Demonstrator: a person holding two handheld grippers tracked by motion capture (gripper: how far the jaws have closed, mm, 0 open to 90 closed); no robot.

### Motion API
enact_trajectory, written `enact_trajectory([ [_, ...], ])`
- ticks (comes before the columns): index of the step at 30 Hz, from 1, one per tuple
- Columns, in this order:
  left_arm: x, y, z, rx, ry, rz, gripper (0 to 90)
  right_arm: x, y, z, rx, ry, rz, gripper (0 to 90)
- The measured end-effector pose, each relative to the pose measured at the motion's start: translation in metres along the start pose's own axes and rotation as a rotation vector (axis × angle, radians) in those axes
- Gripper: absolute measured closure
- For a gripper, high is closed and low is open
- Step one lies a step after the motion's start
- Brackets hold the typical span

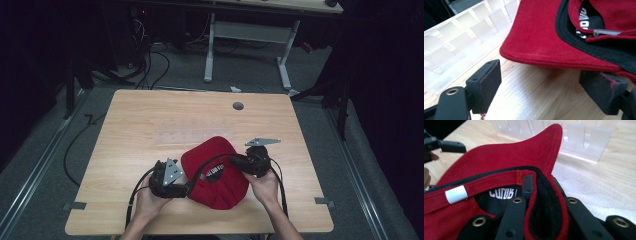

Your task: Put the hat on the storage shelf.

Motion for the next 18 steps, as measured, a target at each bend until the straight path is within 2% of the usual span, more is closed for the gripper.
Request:
enact_trajectory([
  [4, -0.005, 0.000, -0.001, -0.001, -0.013, -0.015, 18.6, 0.004, -0.001, -0.003, 0.017, 0.001, 0.023, 79.9],
  [6, -0.006, -0.001, 0.001, -0.014, -0.047, 0.005, 19.1, 0.007, -0.002, -0.004, 0.025, 0.000, 0.032, 79.6],
  [8, -0.006, -0.002, 0.000, -0.007, -0.092, 0.033, 19.3, 0.011, -0.004, -0.005, 0.037, 0.000, 0.047, 79.3],
  [13, -0.009, -0.003, -0.001, -0.001, -0.115, 0.033, 21.6, 0.013, -0.005, -0.004, 0.040, -0.008, 0.049, 79.2],
  [18, -0.018, -0.003, -0.009, 0.025, -0.151, -0.008, 39.1, 0.017, -0.005, -0.003, 0.038, -0.014, 0.052, 78.7],
])
Point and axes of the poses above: each handheld gripper's, and its own axes: y roughly backward along the jaws, z roughly out of its top, x roughly to its left, the point moved 10 cm from there along -y, roughly forward along the jaws, and after that the axes turned 3 degrees about y, right-handed, at the moved point
